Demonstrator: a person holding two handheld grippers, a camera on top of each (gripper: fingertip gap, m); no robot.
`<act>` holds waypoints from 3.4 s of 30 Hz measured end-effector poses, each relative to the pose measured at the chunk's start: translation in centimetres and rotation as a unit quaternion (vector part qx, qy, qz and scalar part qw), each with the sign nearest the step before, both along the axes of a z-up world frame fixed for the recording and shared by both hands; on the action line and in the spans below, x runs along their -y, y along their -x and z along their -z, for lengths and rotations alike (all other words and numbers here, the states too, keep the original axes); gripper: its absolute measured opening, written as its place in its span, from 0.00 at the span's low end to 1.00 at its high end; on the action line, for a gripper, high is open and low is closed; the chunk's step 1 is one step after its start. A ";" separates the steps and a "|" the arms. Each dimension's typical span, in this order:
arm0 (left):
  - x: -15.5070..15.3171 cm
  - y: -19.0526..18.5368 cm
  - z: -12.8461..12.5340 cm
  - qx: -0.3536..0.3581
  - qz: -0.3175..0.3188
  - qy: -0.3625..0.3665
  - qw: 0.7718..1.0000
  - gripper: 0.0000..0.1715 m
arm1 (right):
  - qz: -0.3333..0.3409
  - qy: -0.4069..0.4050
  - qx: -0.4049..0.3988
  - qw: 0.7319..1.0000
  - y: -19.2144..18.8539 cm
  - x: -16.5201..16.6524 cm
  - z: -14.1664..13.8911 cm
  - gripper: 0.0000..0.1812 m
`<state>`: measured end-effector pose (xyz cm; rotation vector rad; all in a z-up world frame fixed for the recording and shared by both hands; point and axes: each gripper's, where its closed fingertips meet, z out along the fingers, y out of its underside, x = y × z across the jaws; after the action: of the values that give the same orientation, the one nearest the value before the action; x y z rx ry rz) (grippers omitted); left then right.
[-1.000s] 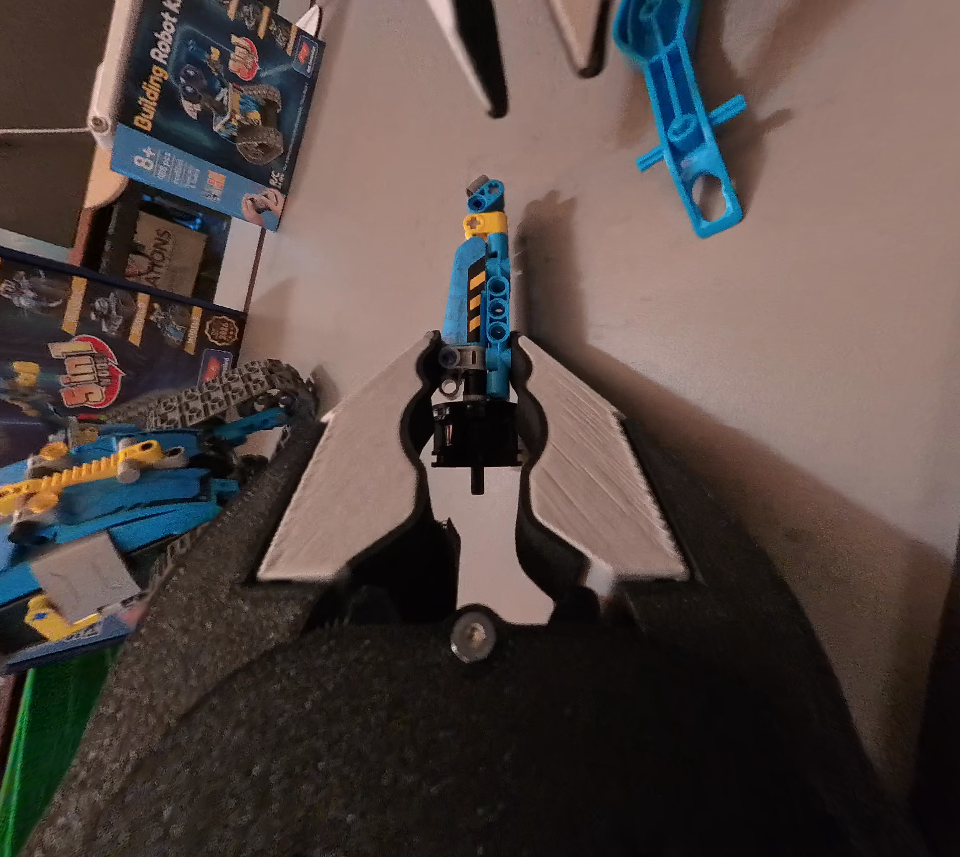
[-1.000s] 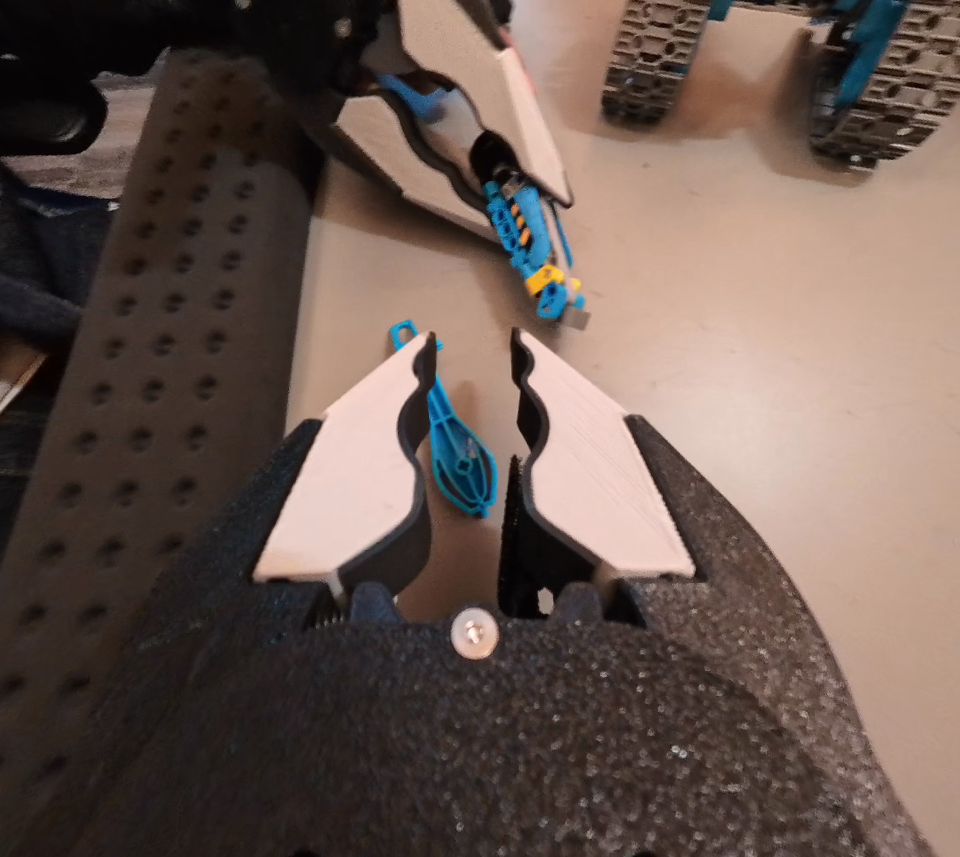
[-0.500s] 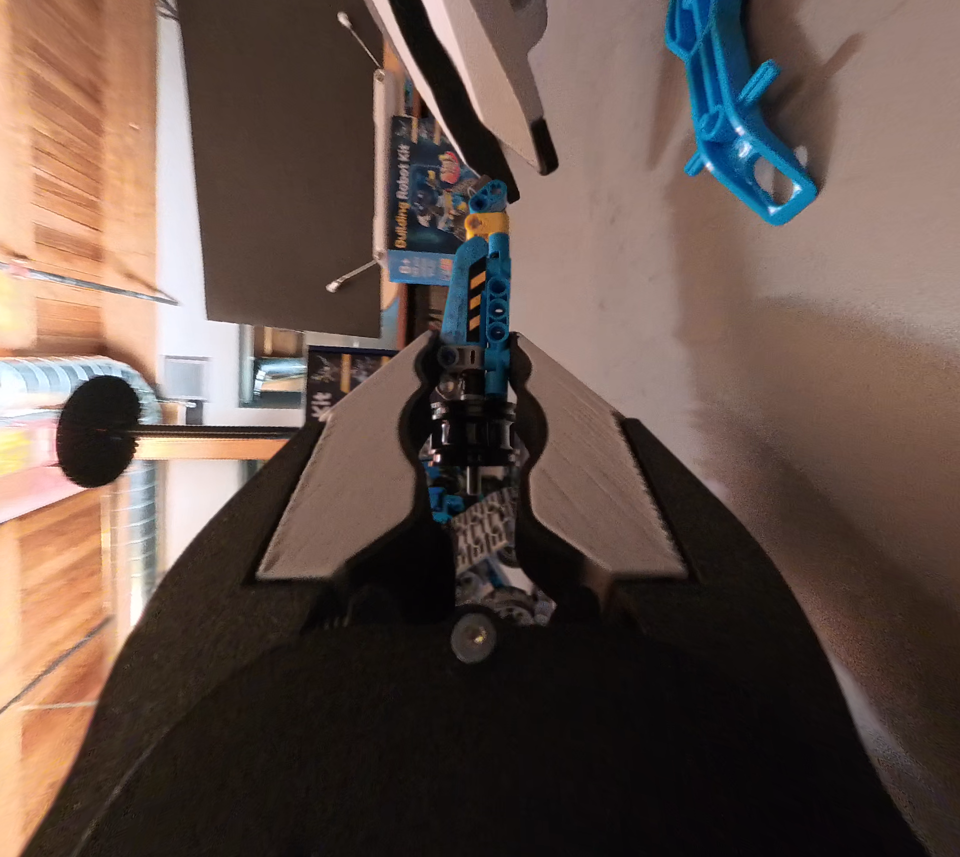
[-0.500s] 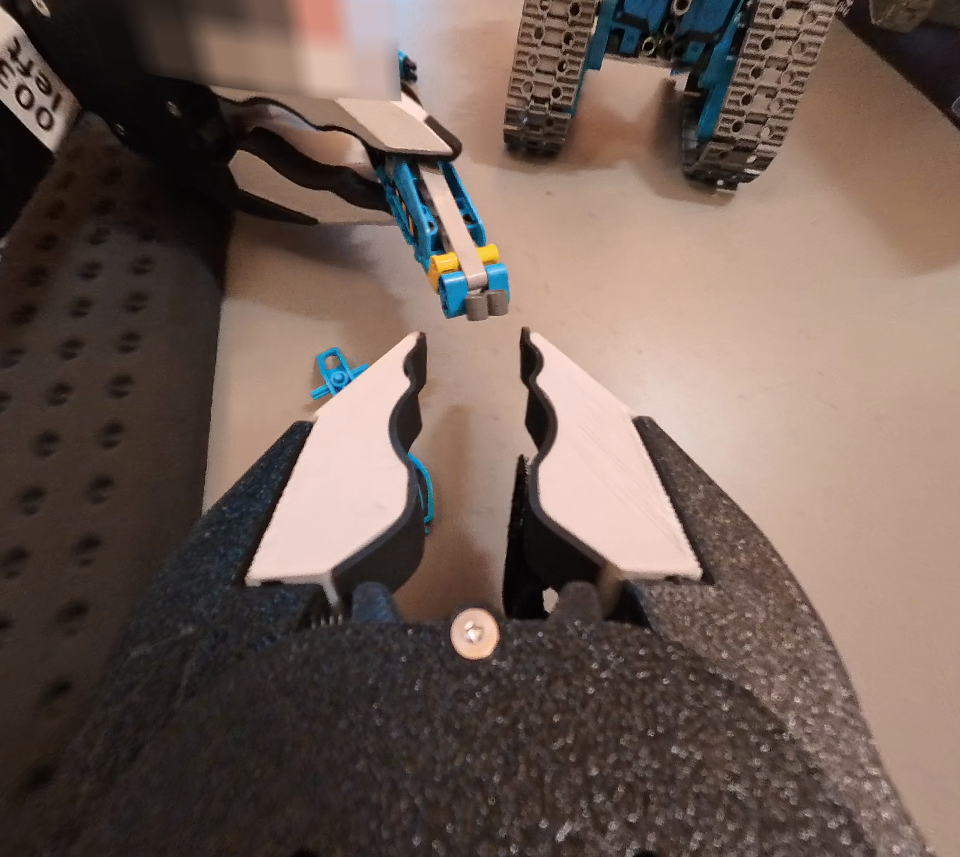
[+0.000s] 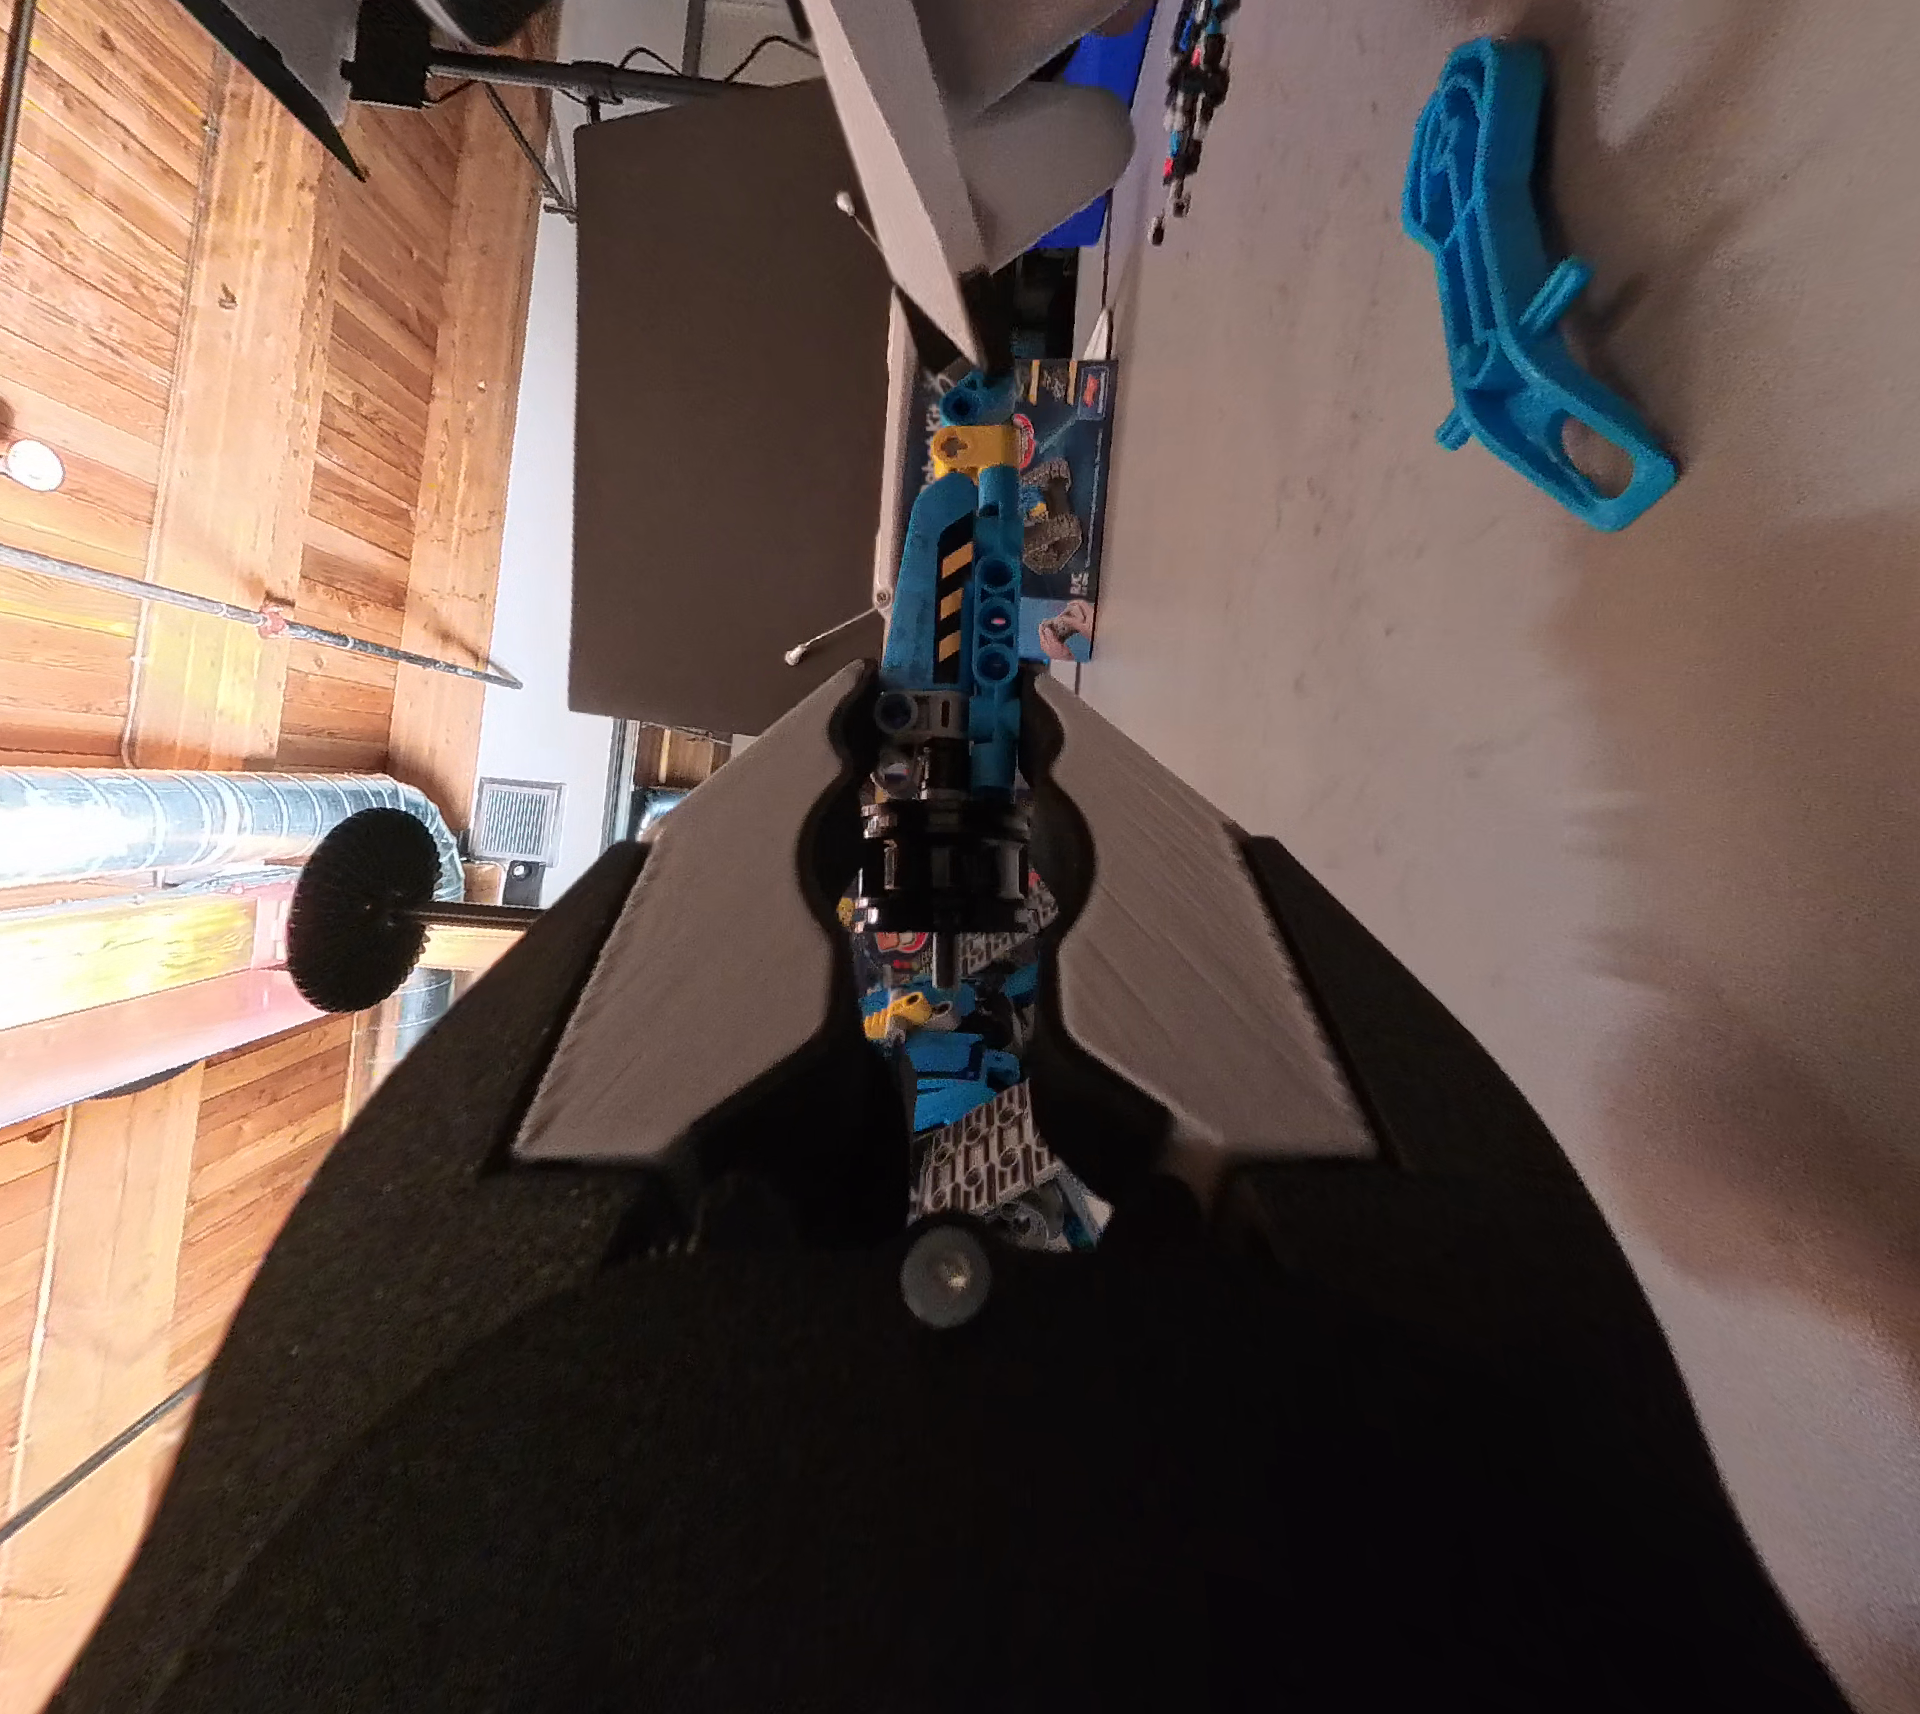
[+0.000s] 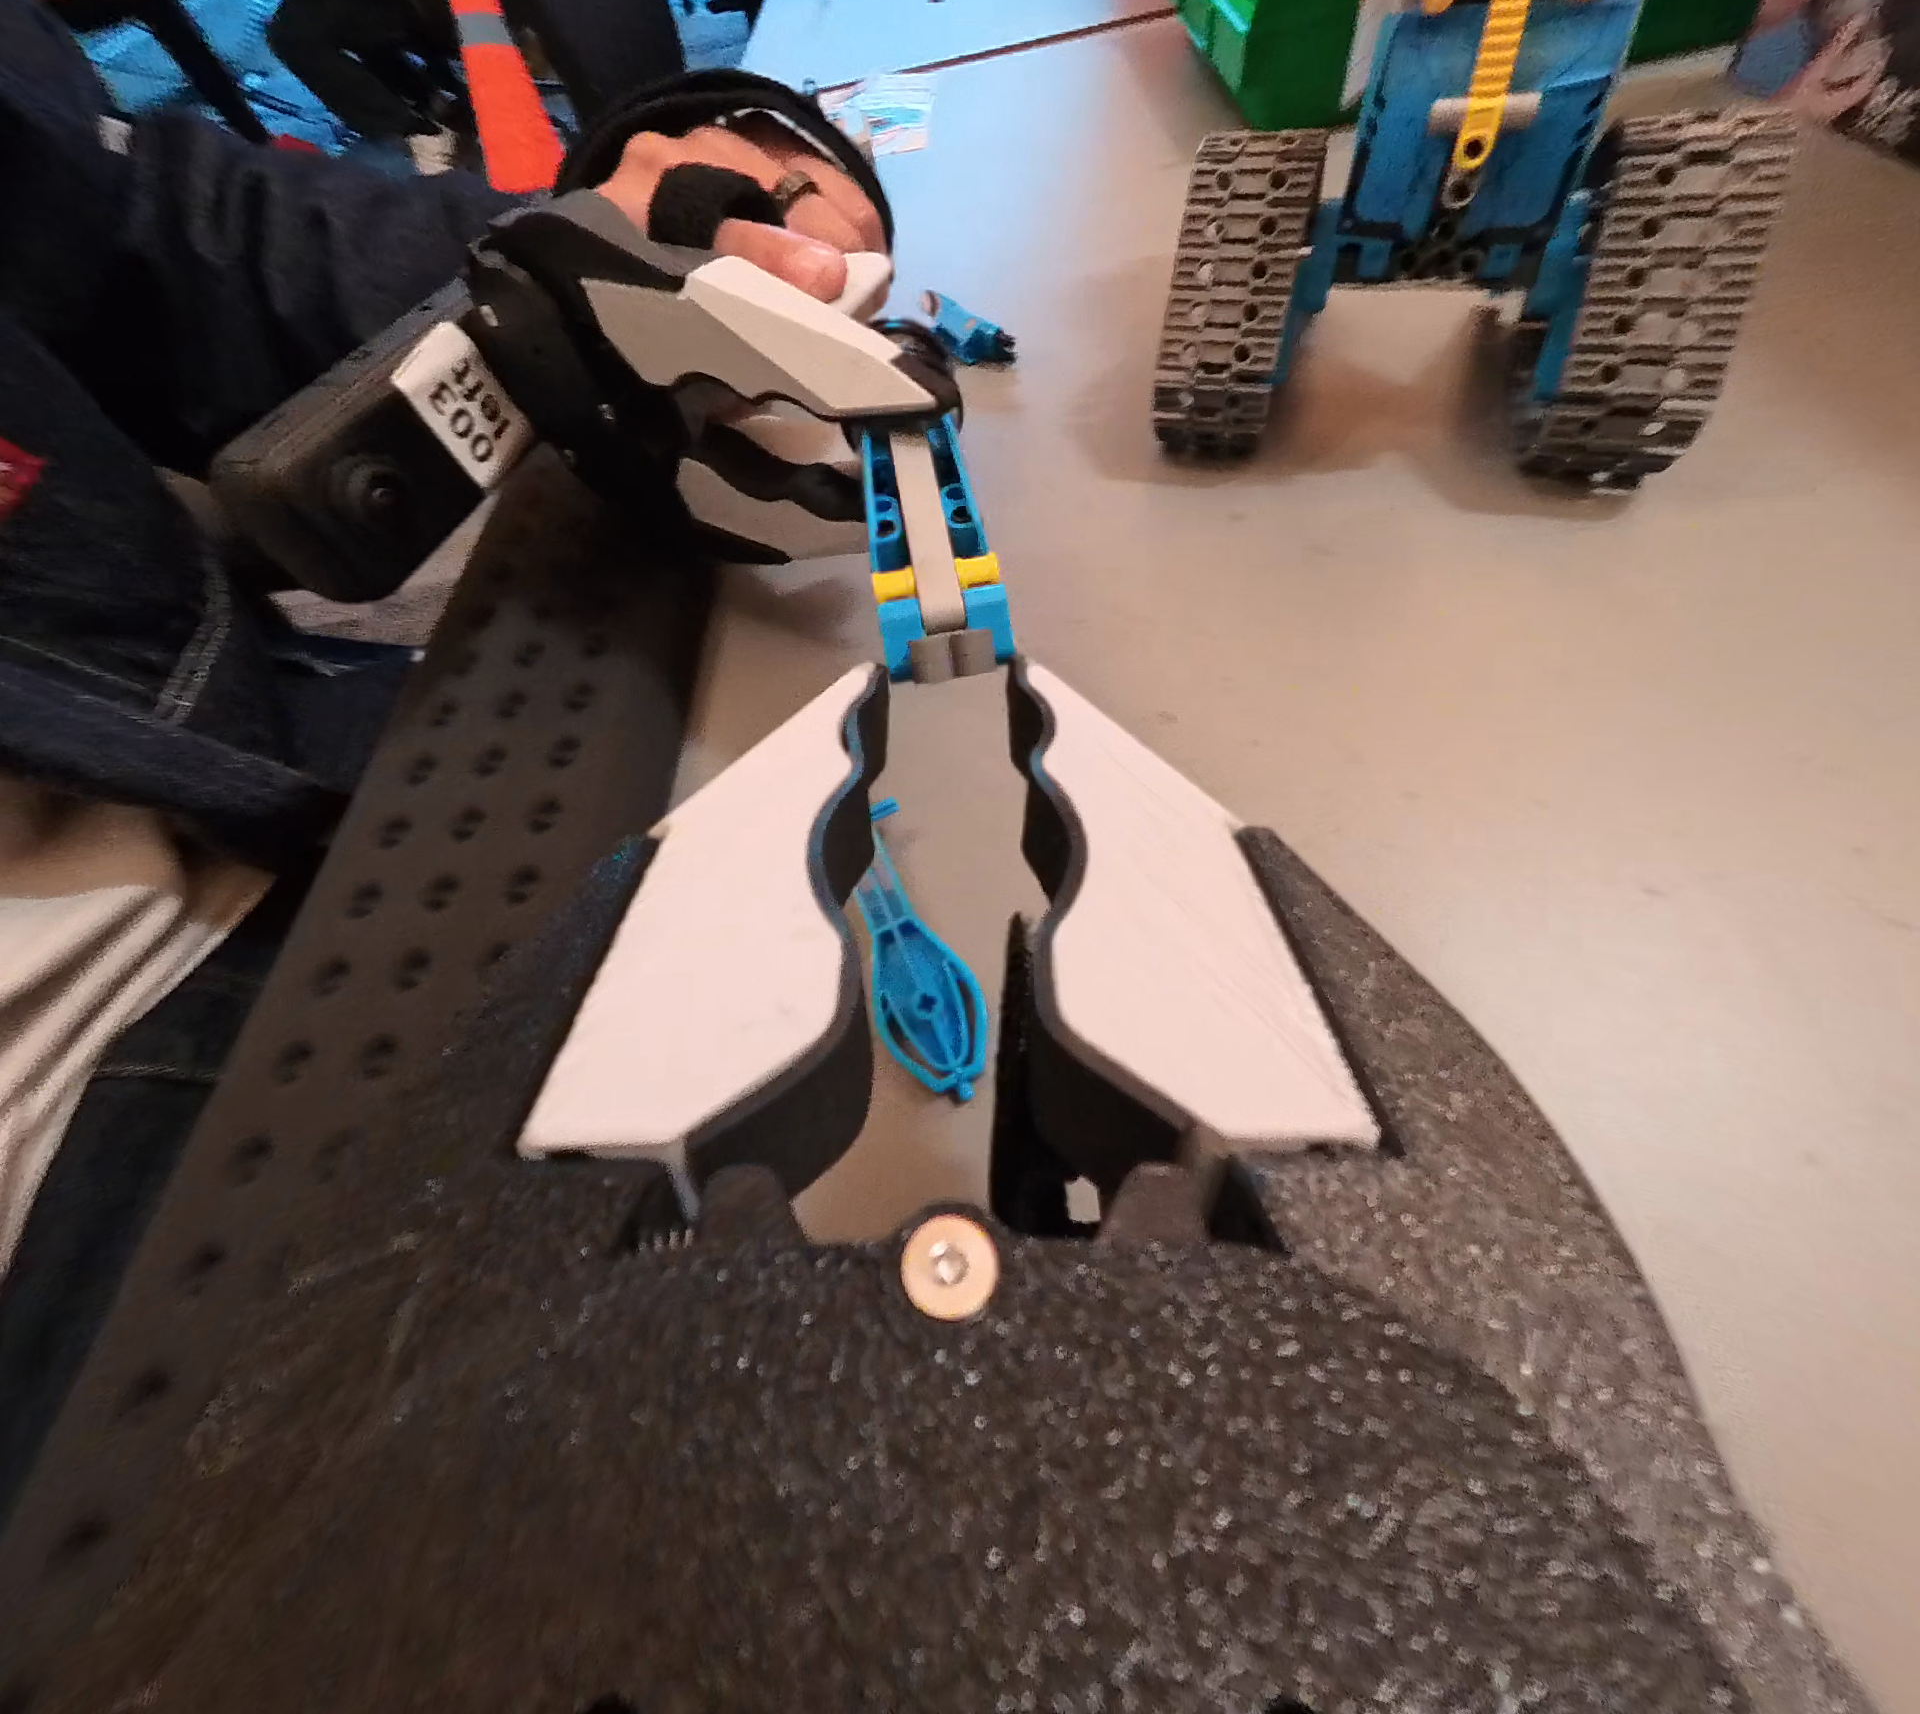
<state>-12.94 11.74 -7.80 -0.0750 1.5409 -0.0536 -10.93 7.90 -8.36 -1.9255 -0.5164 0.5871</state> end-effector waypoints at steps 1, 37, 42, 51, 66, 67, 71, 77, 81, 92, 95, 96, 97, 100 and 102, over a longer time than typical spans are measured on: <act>0.1 0.0 0.0 -0.003 0.004 0.006 1.000 0.14 | -0.004 0.005 -0.009 1.000 0.1 0.1 0.0 0.12; -0.4 -1.7 3.9 -0.113 -0.053 0.099 0.987 0.19 | 0.047 0.059 -0.040 0.996 -0.3 -1.2 1.0 0.12; 2.4 -2.3 2.6 -0.128 -0.053 0.257 0.956 0.25 | 0.133 0.087 -0.005 0.987 -2.1 -2.3 2.7 0.12; 2.0 -4.3 2.8 -0.118 -0.137 0.285 0.941 0.10 | 0.183 0.114 -0.066 0.974 -2.1 -2.5 2.4 0.12; 2.4 -4.0 2.7 -0.137 -0.132 0.261 0.946 0.07 | 0.139 0.124 -0.153 0.971 -1.9 -2.0 1.7 0.11; 2.4 -4.0 2.9 -0.141 -0.136 0.260 0.946 0.07 | 0.143 0.121 -0.129 0.974 -1.9 -1.9 1.9 0.11; 2.1 -4.0 3.5 -0.145 -0.150 0.218 0.953 0.07 | 0.162 0.119 -0.071 0.977 -2.1 -2.0 2.5 0.10; 2.3 -3.9 2.8 -0.120 -0.147 0.177 0.966 0.06 | 0.166 0.104 -0.066 0.978 -2.0 -1.9 1.7 0.08; 2.5 -3.8 2.3 -0.108 -0.141 0.180 0.968 0.06 | 0.157 0.083 -0.058 0.982 -1.9 -1.8 1.1 0.07; 2.4 -1.2 -6.4 -0.070 0.076 0.583 0.806 0.05 | 0.069 -0.150 -0.085 0.983 -2.4 0.4 -7.2 0.16; 2.0 -0.6 -7.5 -0.125 0.170 0.719 0.662 0.05 | 0.010 -0.168 -0.123 0.978 -0.5 0.9 -8.1 0.19; 2.1 -0.5 -7.5 -0.148 0.192 0.743 0.623 0.05 | 0.002 -0.176 -0.133 0.975 -0.1 1.0 -8.4 0.17; 2.3 -0.3 -7.6 -0.167 0.211 0.760 0.591 0.05 | -0.003 -0.182 -0.140 0.973 0.1 0.9 -8.7 0.17; 3.3 -0.1 -7.5 -0.200 0.236 0.775 0.551 0.06 | -0.021 -0.165 -0.143 0.976 1.1 0.5 -8.3 0.15; 4.0 -0.1 -7.2 -0.216 0.238 0.773 0.547 0.06 | -0.025 -0.161 -0.145 0.976 1.5 0.3 -8.1 0.13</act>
<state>-12.79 7.76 -0.60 -1.1459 1.4582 -1.9885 -12.44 7.61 -0.28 -1.4939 -0.4416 0.7540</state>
